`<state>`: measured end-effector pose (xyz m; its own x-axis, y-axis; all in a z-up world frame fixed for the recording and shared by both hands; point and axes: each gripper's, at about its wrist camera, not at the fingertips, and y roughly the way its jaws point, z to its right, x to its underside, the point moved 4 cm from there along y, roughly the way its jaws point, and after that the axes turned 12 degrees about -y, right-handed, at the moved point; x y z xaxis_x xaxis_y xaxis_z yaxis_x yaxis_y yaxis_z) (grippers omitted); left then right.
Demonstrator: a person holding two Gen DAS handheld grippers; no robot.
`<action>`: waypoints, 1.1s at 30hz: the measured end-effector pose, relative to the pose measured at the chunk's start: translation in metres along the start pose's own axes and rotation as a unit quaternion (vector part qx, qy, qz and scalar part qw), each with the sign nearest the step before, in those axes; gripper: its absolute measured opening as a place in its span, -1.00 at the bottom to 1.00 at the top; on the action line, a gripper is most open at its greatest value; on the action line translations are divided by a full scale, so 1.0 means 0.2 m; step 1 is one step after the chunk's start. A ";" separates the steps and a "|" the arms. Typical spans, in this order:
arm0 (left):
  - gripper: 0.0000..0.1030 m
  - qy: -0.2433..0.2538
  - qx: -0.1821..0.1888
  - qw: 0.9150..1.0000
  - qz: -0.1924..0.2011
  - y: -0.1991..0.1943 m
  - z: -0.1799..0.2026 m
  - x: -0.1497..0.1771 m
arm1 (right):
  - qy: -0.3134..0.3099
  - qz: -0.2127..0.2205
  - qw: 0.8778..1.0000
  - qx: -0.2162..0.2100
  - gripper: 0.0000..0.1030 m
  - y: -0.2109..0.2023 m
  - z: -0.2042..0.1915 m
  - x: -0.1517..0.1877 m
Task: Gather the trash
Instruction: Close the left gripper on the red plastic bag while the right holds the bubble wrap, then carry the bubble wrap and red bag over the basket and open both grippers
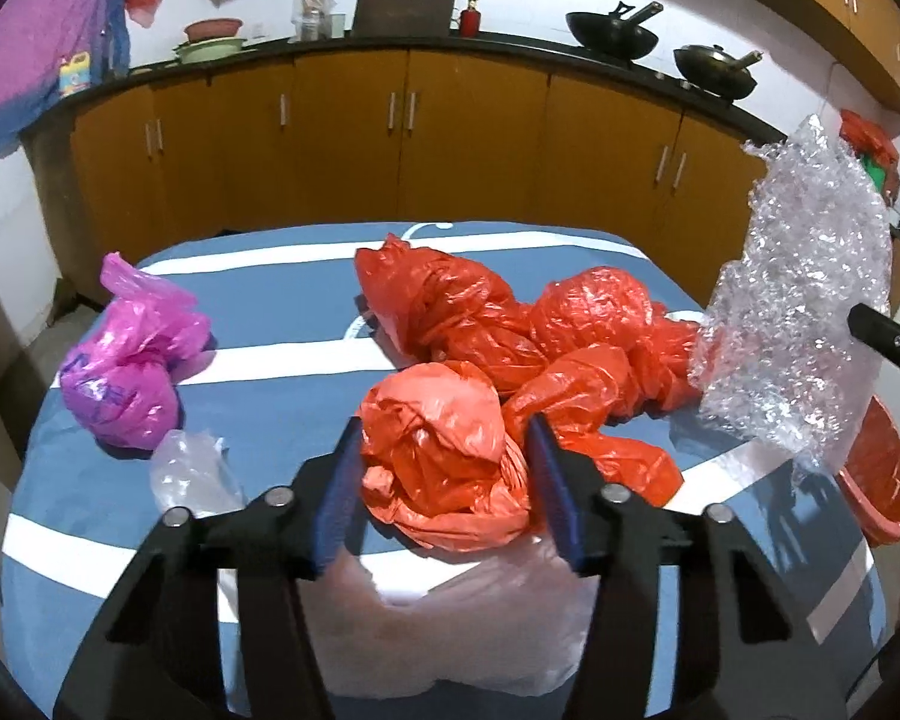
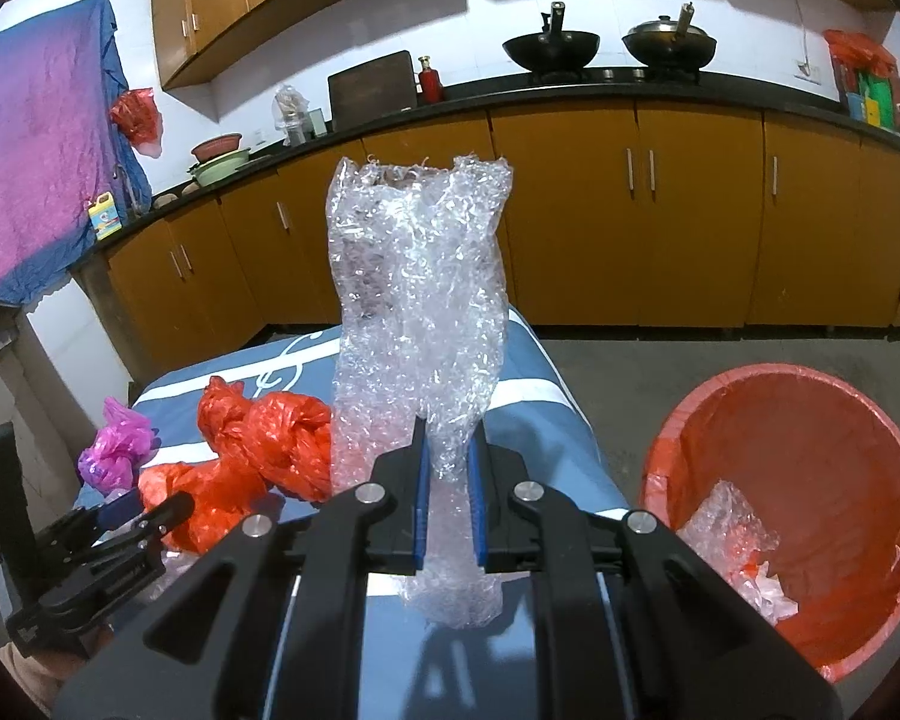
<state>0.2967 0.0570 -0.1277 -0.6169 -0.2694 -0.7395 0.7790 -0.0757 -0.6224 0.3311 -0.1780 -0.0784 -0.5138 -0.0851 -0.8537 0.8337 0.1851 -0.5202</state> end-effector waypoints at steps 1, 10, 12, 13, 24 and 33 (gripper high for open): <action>-0.05 0.003 0.002 1.000 -0.001 0.00 0.01 0.00 | 0.000 -0.001 1.000 0.000 -0.76 0.00 0.00 0.00; -0.40 0.007 0.010 1.000 -0.004 0.02 0.02 0.00 | -0.002 -0.003 1.000 0.000 -0.76 0.01 0.00 0.00; -0.44 0.007 0.008 1.000 -0.001 0.01 0.03 0.00 | -0.004 -0.004 1.000 0.000 -0.76 0.01 0.00 0.00; -0.45 0.007 0.007 1.000 0.001 0.01 0.02 0.00 | -0.004 -0.003 1.000 0.000 -0.76 0.01 0.00 0.00; -0.45 -0.005 0.015 0.999 0.035 -0.13 0.02 -0.07 | -0.002 0.008 1.000 0.001 -0.76 -0.07 0.02 0.00; -0.45 0.002 0.038 0.997 0.061 -0.25 0.16 -0.13 | 0.009 0.026 1.000 0.012 -0.76 -0.20 0.10 0.00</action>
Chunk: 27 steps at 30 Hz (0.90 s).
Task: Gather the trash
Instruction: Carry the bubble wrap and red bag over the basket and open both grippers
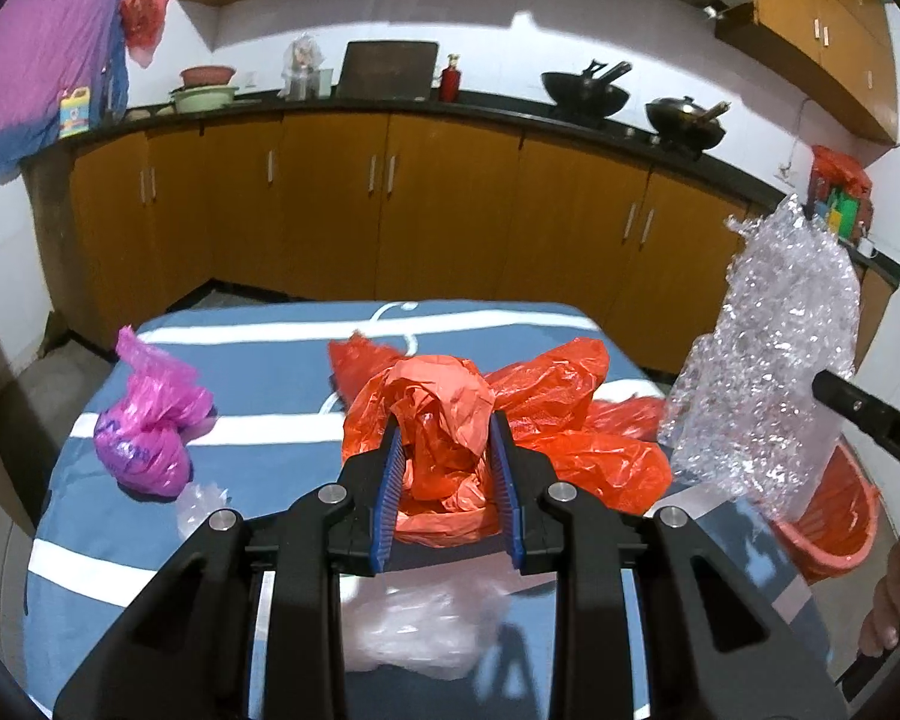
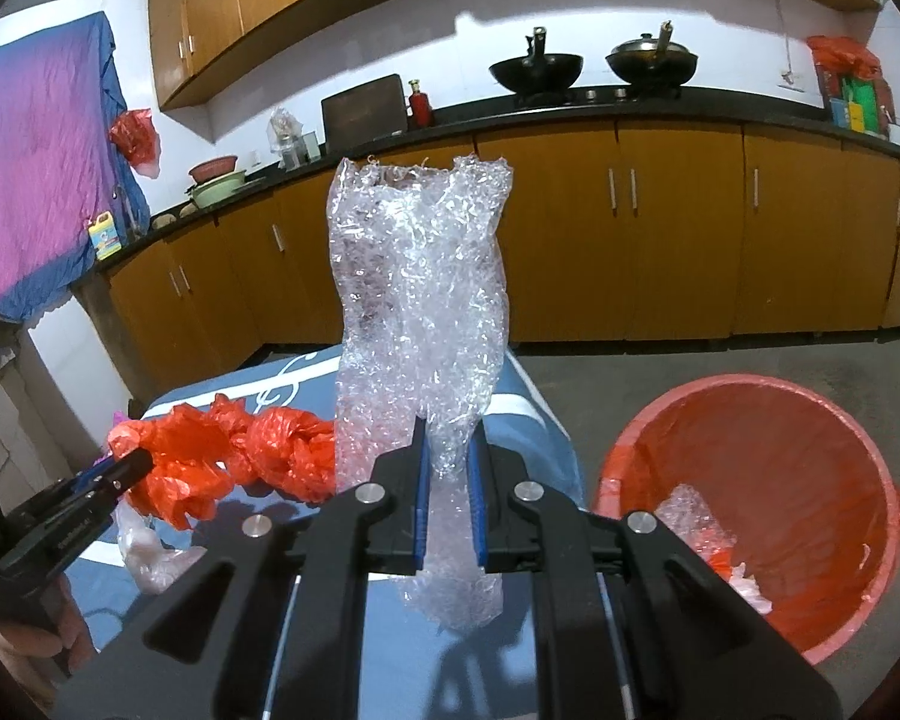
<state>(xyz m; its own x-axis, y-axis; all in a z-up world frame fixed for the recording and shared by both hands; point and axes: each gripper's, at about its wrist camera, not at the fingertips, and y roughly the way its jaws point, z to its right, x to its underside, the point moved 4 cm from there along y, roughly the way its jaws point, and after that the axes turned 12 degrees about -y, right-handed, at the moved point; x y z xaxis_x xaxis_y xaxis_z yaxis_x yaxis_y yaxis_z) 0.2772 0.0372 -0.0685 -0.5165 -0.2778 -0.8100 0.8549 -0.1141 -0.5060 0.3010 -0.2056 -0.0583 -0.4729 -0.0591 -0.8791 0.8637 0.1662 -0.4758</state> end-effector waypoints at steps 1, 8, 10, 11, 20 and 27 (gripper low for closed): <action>-0.45 0.002 0.004 1.000 0.002 -0.01 0.02 -0.01 | 0.001 0.002 1.000 0.003 -0.76 -0.02 0.02 0.00; -0.45 0.017 0.040 0.999 0.010 -0.04 0.25 -0.01 | 0.019 0.011 0.999 0.030 -0.76 -0.13 0.18 0.02; -0.45 0.021 0.049 0.999 0.010 -0.05 0.31 0.00 | 0.025 0.012 0.999 0.039 -0.76 -0.16 0.24 0.03; -0.45 0.023 0.055 0.998 0.010 -0.05 0.35 0.00 | 0.029 0.013 0.998 0.045 -0.76 -0.18 0.27 0.04; -0.45 0.037 0.095 0.995 -0.002 -0.02 0.66 0.07 | 0.056 0.013 0.994 0.088 -0.76 -0.28 0.54 0.11; -0.45 0.056 0.121 0.991 -0.016 0.02 0.87 0.15 | 0.074 0.004 0.990 0.119 -0.76 -0.32 0.71 0.18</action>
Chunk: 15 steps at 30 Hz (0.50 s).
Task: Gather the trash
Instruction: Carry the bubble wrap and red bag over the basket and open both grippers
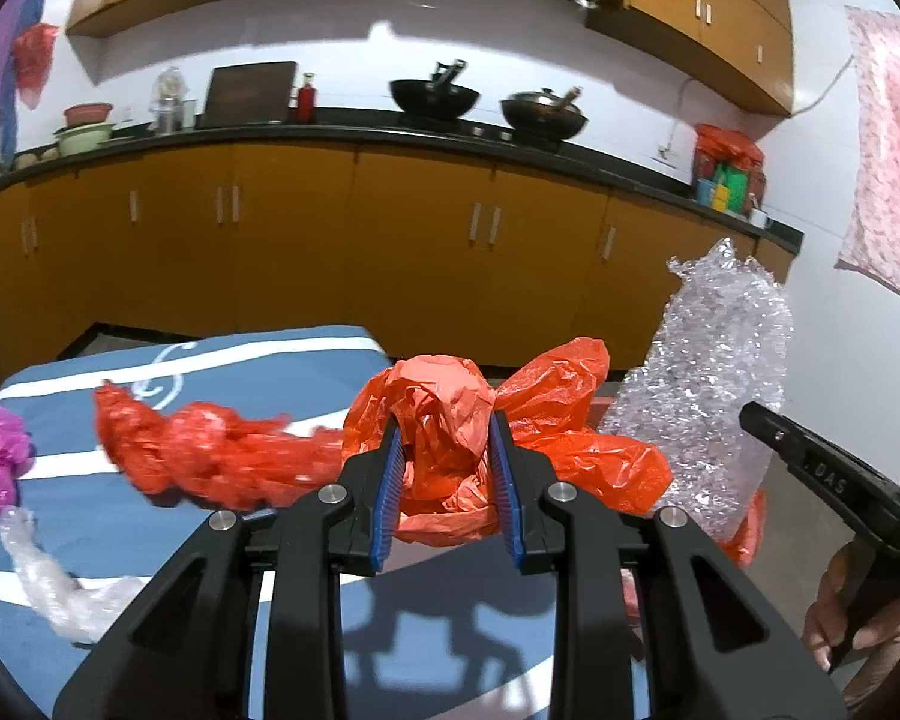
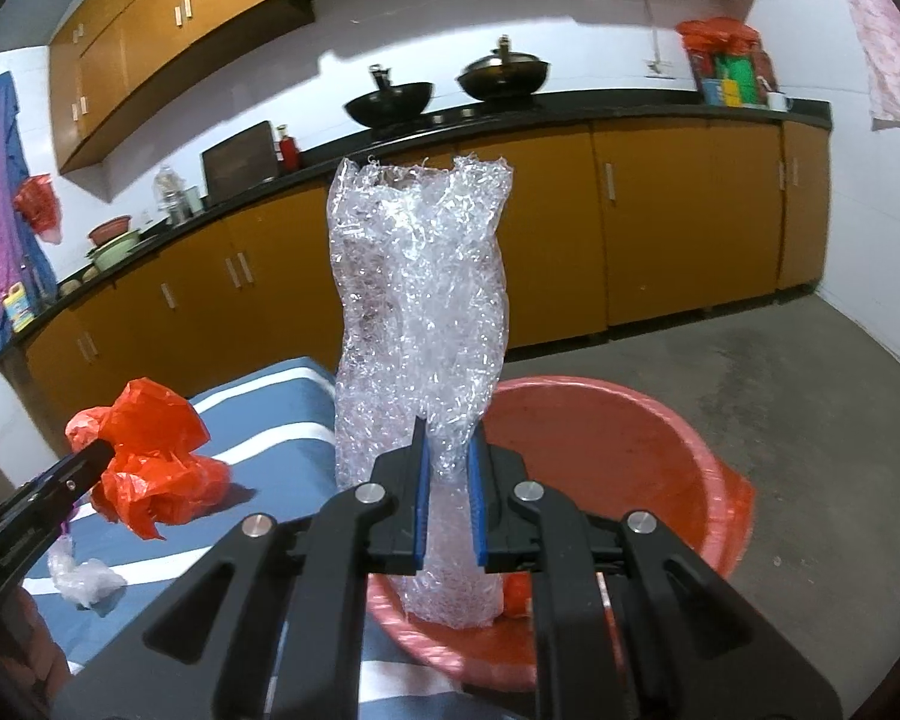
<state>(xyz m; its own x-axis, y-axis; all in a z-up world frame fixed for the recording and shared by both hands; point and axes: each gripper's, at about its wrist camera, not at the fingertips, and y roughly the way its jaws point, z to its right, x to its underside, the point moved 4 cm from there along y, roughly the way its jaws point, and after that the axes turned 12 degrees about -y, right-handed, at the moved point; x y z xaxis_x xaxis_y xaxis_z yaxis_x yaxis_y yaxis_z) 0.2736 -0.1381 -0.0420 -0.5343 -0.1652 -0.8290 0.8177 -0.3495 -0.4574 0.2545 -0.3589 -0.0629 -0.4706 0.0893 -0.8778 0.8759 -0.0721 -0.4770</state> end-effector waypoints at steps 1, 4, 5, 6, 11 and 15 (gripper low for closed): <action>-0.45 0.003 0.004 1.000 -0.003 0.02 0.03 0.01 | 0.002 -0.002 1.000 0.004 -0.76 0.01 0.02 0.00; -0.45 0.012 0.011 1.000 -0.010 0.06 0.10 0.04 | 0.010 -0.009 1.000 0.016 -0.76 0.03 0.10 0.03; -0.45 0.015 0.013 1.000 -0.014 0.08 0.12 0.05 | 0.014 -0.013 1.000 0.021 -0.76 0.03 0.13 0.04; -0.45 0.017 0.015 1.000 -0.017 0.10 0.14 0.06 | 0.016 -0.015 0.999 0.023 -0.76 0.04 0.14 0.04; -0.45 0.024 0.023 0.999 -0.031 0.18 0.23 0.11 | 0.023 -0.024 0.999 0.036 -0.76 0.07 0.22 0.08; -0.45 0.028 0.028 0.998 -0.042 0.25 0.28 0.14 | 0.027 -0.030 0.998 0.044 -0.76 0.10 0.28 0.09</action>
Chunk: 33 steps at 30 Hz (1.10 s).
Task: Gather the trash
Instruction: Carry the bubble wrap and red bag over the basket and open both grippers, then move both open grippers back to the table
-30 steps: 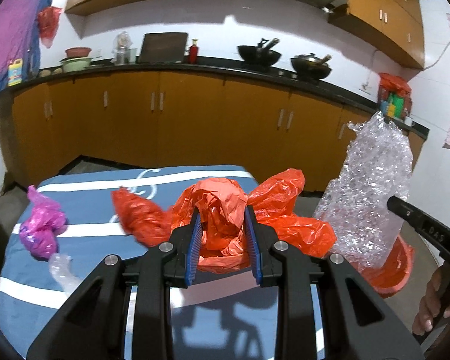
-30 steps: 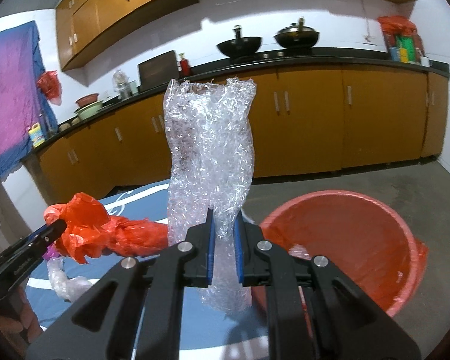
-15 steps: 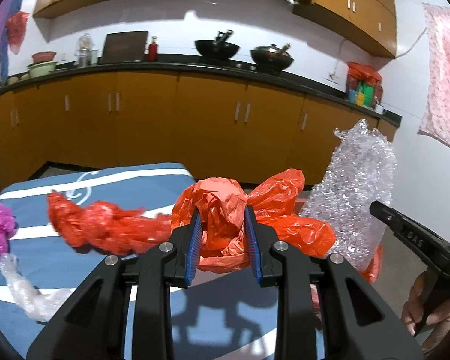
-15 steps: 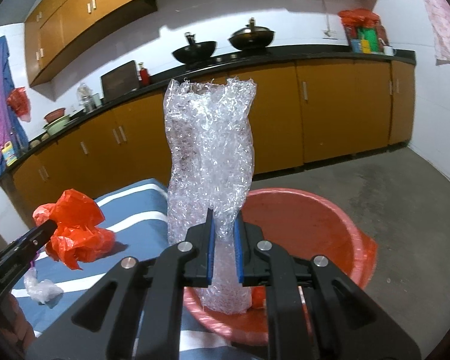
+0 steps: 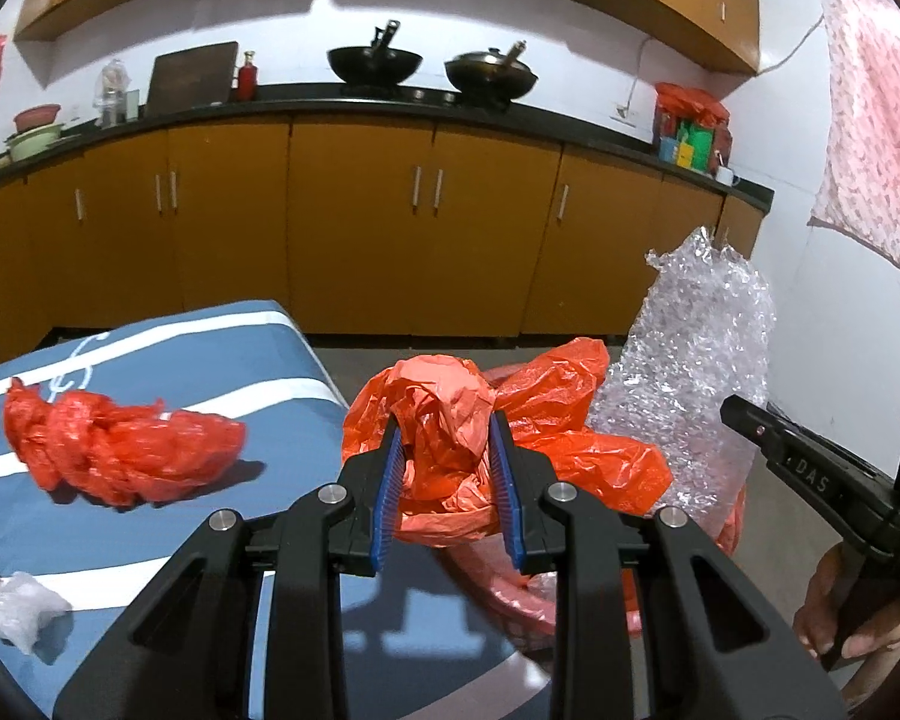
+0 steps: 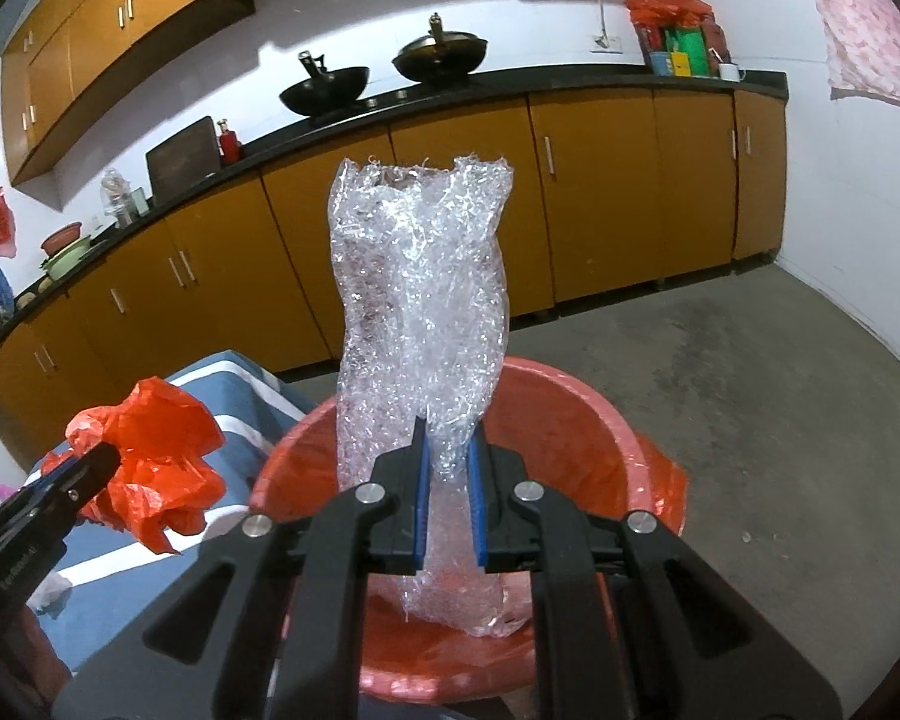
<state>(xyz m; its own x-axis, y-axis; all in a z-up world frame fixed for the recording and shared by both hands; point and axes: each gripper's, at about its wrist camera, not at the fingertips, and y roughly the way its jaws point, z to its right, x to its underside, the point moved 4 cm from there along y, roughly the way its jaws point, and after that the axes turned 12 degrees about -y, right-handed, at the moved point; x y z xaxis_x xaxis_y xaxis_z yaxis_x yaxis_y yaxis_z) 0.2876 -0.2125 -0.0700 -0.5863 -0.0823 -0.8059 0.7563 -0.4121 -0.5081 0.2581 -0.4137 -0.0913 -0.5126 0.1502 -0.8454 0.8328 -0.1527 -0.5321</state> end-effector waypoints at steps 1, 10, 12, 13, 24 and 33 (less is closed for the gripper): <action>-0.45 0.001 0.001 1.000 -0.003 0.02 0.01 0.01 | 0.002 -0.002 1.000 0.002 -0.76 0.01 0.02 0.01; -0.45 0.011 0.010 1.000 -0.027 0.18 0.12 0.06 | 0.010 -0.015 1.000 0.017 -0.76 0.08 0.14 0.04; -0.45 0.013 0.012 0.999 -0.032 0.20 0.13 0.07 | 0.012 -0.018 1.000 0.019 -0.76 0.10 0.16 0.04; -0.45 0.015 0.012 0.999 -0.035 0.22 0.15 0.07 | 0.013 -0.019 1.000 0.019 -0.76 0.11 0.17 0.05; -0.01 0.007 0.024 0.998 -0.054 0.26 0.15 0.09 | 0.019 -0.027 0.999 0.015 -0.36 0.13 0.18 0.05; 0.19 -0.011 0.000 1.000 -0.028 0.14 0.01 0.04 | 0.013 -0.012 1.000 0.022 -0.04 0.05 0.16 0.03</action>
<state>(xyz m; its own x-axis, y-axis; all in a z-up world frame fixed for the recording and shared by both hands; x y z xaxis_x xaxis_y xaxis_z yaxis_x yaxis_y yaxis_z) 0.3036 -0.2272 -0.0904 -0.6340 -0.0780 -0.7694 0.7216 -0.4174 -0.5524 0.2566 -0.4460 -0.1027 -0.5260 0.1805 -0.8311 0.8100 -0.1914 -0.5543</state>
